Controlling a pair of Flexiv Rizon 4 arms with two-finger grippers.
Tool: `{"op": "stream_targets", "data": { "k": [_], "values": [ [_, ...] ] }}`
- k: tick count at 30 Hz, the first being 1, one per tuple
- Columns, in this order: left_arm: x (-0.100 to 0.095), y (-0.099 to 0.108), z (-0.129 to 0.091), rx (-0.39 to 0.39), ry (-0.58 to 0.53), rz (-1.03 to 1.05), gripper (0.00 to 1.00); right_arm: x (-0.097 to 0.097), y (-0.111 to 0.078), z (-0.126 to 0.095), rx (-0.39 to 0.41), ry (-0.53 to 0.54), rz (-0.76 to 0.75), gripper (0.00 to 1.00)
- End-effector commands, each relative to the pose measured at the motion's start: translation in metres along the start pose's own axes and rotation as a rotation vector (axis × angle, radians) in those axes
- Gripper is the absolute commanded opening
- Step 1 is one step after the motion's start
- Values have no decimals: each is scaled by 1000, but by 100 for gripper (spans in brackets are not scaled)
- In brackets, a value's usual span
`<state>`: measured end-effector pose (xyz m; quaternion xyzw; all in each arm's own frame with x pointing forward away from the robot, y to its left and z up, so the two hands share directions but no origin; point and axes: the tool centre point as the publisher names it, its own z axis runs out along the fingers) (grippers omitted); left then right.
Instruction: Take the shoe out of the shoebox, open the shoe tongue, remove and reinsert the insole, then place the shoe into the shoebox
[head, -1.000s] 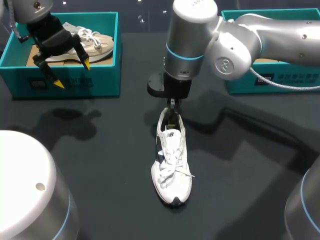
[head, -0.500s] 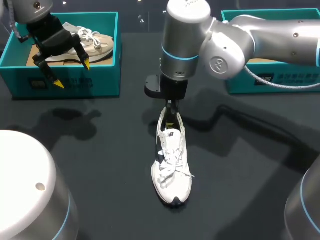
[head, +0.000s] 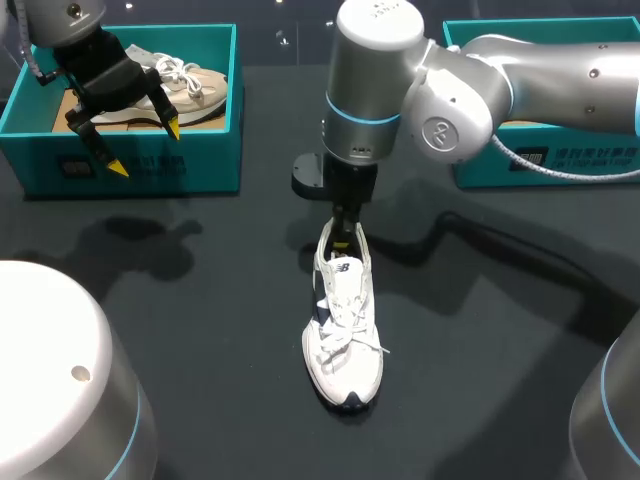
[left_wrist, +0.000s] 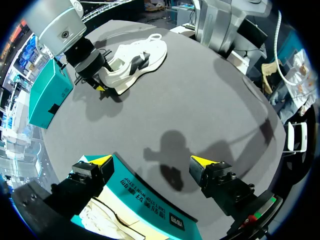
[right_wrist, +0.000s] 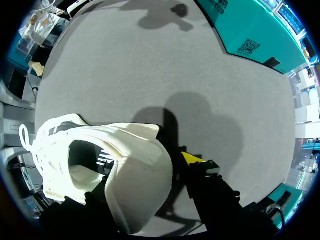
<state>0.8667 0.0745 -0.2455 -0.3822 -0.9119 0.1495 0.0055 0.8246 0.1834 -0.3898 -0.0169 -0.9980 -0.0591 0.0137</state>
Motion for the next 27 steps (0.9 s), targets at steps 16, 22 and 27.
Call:
{"op": "stream_targets", "data": {
  "k": [16,22,27],
  "values": [
    [1,0,0,-3,0,0,100,6,1,-48,-8,-54,-16,0],
    [1,0,0,-3,0,0,100,5,-6,-101,36,-84,-21,0],
    [1,0,0,-3,0,0,100,-1,-7,-131,74,-124,-45,0]
  ]
}}
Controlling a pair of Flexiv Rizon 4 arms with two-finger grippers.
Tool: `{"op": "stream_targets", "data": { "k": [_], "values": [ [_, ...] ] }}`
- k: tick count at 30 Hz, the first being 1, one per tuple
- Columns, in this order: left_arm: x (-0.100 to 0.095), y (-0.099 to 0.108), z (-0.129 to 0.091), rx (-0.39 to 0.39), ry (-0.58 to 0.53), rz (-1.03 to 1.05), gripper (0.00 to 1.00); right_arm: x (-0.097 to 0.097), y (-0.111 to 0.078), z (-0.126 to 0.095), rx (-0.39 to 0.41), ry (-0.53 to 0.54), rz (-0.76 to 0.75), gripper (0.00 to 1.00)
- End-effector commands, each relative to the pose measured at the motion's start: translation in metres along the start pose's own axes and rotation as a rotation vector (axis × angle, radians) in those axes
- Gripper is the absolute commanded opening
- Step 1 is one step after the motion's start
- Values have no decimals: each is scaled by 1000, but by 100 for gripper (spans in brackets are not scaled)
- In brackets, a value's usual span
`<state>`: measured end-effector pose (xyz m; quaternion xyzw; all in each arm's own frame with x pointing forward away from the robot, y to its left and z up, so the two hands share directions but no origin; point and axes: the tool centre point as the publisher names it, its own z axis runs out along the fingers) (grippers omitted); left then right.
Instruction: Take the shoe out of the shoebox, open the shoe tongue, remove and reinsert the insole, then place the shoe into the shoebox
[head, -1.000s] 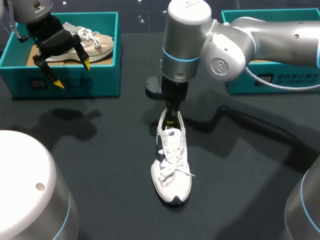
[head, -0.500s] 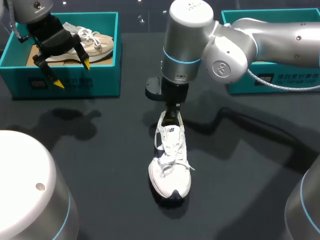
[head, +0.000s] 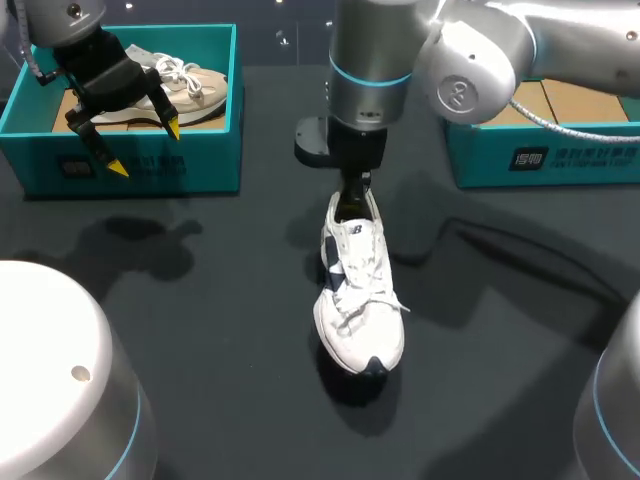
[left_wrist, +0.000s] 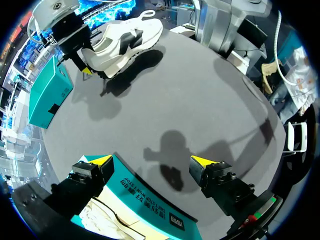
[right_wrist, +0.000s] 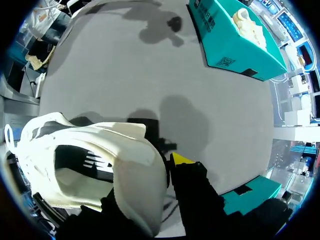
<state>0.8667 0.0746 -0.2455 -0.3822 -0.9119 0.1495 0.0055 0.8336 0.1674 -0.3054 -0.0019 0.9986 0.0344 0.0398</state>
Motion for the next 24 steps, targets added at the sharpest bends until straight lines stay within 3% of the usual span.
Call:
{"op": "stream_targets", "data": {
  "k": [1,13,16,24],
  "values": [
    [1,0,0,-3,0,0,100,2,-4,-45,26,-18,-2,0],
    [1,0,0,-3,0,0,100,2,-4,-45,26,-18,-2,0],
    [1,0,0,-3,0,0,100,-2,-17,-64,3,-46,27,0],
    [1,0,0,-3,0,0,100,-36,-72,-131,4,-136,36,0]
  ]
}}
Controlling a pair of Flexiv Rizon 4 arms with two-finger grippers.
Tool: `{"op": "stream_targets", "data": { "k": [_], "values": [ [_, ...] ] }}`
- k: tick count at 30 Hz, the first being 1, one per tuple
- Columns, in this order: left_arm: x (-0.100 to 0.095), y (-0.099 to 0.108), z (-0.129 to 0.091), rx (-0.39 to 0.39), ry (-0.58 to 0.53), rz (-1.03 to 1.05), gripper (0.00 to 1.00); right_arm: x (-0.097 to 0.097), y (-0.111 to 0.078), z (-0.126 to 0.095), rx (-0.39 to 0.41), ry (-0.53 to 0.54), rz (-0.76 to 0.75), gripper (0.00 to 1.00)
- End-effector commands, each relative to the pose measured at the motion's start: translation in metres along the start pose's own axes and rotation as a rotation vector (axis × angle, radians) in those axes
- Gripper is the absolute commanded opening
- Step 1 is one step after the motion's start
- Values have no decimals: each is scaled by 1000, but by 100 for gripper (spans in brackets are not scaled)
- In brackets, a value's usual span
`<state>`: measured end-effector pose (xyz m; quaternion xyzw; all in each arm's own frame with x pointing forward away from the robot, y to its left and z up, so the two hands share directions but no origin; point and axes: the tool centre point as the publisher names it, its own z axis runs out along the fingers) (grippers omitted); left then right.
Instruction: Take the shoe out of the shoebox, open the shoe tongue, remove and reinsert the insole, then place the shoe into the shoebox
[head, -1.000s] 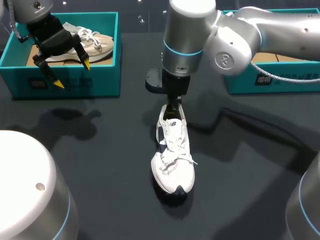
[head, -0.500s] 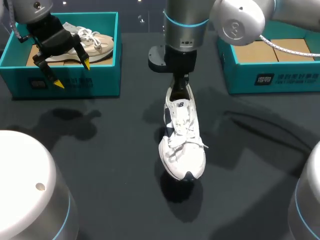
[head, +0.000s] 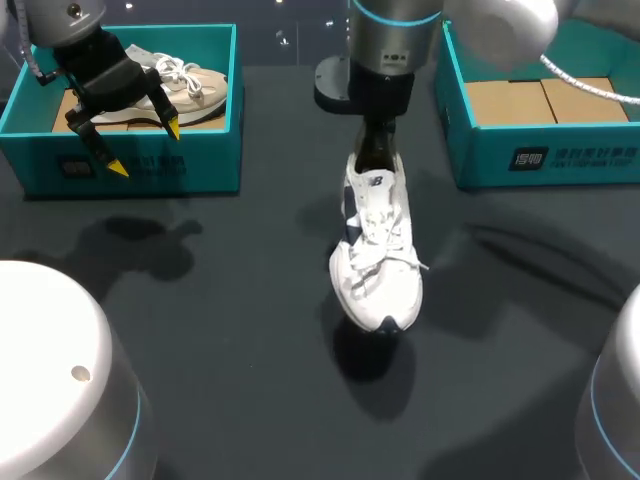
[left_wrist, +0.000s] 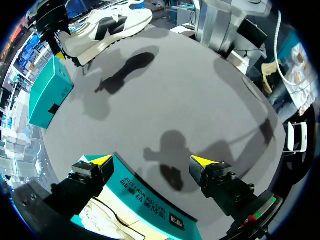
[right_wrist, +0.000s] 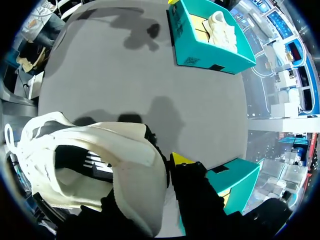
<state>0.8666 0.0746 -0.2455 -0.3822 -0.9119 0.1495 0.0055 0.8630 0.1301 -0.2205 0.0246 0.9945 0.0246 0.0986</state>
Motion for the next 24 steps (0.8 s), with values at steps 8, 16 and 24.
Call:
{"op": "stream_targets", "data": {
  "k": [8,16,24],
  "values": [
    [1,0,0,-3,0,0,100,-60,-89,-84,30,-71,-114,0],
    [1,0,0,-3,0,0,100,-60,-89,-84,30,-71,-114,0],
    [1,0,0,-3,0,0,100,-74,-85,-83,45,-68,-103,0]
  ]
}}
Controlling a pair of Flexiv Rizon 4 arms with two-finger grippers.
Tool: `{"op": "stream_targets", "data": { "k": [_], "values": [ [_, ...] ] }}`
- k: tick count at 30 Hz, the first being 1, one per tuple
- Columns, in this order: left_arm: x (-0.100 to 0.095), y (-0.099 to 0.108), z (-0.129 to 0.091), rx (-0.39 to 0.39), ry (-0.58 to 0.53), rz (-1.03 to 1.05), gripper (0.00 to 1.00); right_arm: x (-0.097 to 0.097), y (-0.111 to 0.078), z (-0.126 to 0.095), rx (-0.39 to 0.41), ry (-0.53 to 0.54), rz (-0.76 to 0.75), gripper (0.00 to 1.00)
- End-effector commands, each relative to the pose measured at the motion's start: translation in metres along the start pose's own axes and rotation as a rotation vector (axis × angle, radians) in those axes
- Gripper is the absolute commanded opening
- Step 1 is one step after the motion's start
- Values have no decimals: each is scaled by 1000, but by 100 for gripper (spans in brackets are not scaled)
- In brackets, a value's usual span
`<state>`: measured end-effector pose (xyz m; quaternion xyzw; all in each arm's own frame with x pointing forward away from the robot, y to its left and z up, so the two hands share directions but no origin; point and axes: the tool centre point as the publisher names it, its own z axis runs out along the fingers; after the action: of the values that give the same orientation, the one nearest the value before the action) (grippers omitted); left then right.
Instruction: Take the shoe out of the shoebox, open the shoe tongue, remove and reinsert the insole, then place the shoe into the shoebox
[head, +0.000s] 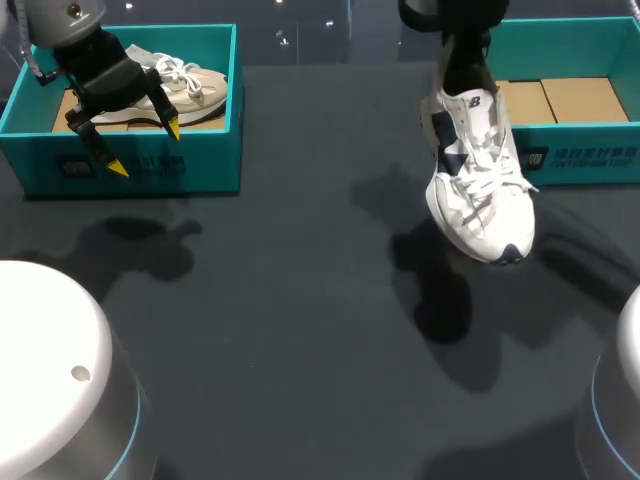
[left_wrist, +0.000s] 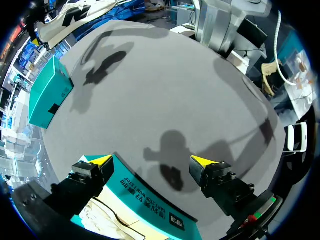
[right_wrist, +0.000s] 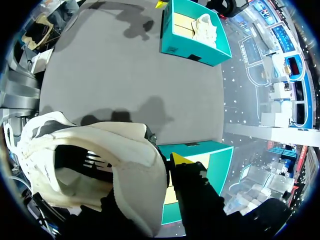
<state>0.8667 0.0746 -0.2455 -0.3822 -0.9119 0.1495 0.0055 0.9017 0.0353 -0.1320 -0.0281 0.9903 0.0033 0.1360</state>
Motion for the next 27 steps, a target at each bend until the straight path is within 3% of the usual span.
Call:
{"op": "stream_targets", "data": {
  "k": [1,11,22,27],
  "values": [
    [1,0,0,-3,0,0,100,-22,0,-1,29,0,22,0],
    [1,0,0,-3,0,0,100,-86,-49,-15,168,-38,80,0],
    [1,0,0,-3,0,0,100,-146,-118,-22,213,-77,-11,0],
    [1,0,0,-3,0,0,100,-158,-155,-25,220,-72,-25,0]
  ]
}}
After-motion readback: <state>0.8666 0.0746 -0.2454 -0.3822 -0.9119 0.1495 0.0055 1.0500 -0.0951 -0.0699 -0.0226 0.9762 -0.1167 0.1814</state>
